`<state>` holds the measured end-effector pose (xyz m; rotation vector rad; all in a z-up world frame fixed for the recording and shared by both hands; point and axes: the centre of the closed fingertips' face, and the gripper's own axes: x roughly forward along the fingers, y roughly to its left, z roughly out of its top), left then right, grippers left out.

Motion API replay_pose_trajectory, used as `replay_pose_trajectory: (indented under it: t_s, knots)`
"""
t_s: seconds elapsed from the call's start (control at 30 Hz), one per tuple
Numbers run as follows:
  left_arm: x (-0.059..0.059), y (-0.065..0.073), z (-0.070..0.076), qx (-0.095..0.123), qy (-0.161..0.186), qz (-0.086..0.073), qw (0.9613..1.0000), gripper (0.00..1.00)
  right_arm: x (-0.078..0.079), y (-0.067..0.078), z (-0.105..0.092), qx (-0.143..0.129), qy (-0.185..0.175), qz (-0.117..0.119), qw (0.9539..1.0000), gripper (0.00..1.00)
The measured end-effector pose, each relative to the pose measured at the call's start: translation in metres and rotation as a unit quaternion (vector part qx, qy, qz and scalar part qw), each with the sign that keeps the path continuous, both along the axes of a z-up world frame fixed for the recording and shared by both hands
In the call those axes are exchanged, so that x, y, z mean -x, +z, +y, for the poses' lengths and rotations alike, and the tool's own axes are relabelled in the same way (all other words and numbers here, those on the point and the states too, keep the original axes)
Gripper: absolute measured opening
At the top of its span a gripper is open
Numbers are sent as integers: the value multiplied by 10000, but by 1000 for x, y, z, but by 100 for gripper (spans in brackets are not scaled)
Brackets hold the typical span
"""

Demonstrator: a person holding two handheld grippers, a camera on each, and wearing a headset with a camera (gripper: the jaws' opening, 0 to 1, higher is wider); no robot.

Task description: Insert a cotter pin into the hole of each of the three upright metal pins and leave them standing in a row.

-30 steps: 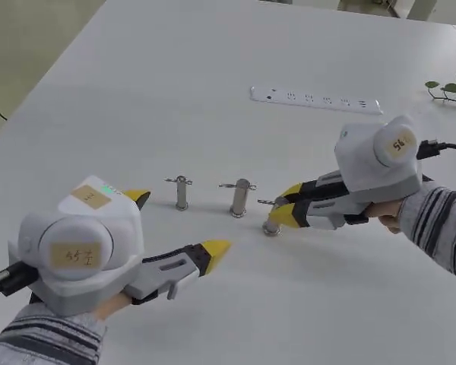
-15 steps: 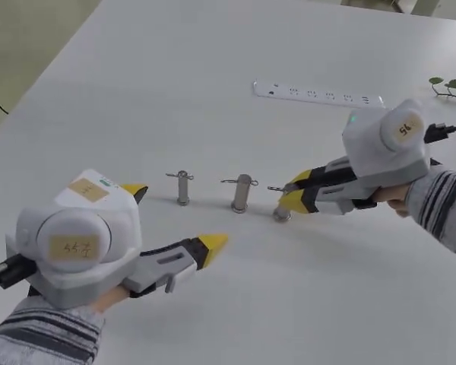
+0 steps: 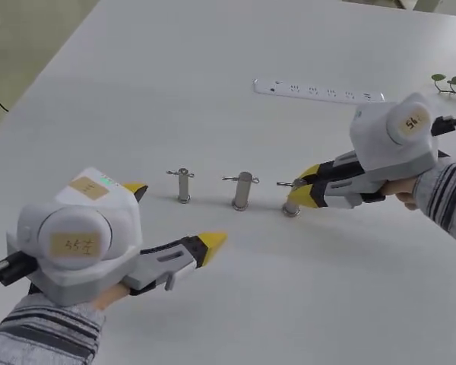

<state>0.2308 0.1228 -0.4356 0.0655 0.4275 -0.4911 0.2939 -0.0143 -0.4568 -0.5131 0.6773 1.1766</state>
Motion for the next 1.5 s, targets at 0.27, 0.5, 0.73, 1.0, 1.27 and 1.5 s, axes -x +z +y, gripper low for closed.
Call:
replay_pose_trajectory:
  t_s: [0.27, 0.5, 0.73, 1.0, 1.27, 1.5]
  knots:
    - [0, -2, 0, -24, -13, 17, 10000, 72, -1, -1, -1, 5, 86, -18, 10000, 9]
    - [1, -3, -1, -42, -20, 42, 10000, 72, 0, -2, 1, 144, 231, -169, 9995, 10]
    - [3, -5, -1, -72, -32, 84, 9999, 72, 2, -4, -2, 277, 344, -509, 9977, 19]
    - [1, 0, -2, -49, -35, 74, 10000, 72, 2, 15, -5, -86, -239, -497, 9984, 34]
    - [-5, 4, 11, 7, 150, 113, 9998, 73, 11, 34, -11, -576, -1121, -321, 9915, 56]
    - [-9, 9, 17, 109, 283, 77, 9995, 76, 21, 46, -16, -1080, -1893, -330, 9754, 64]
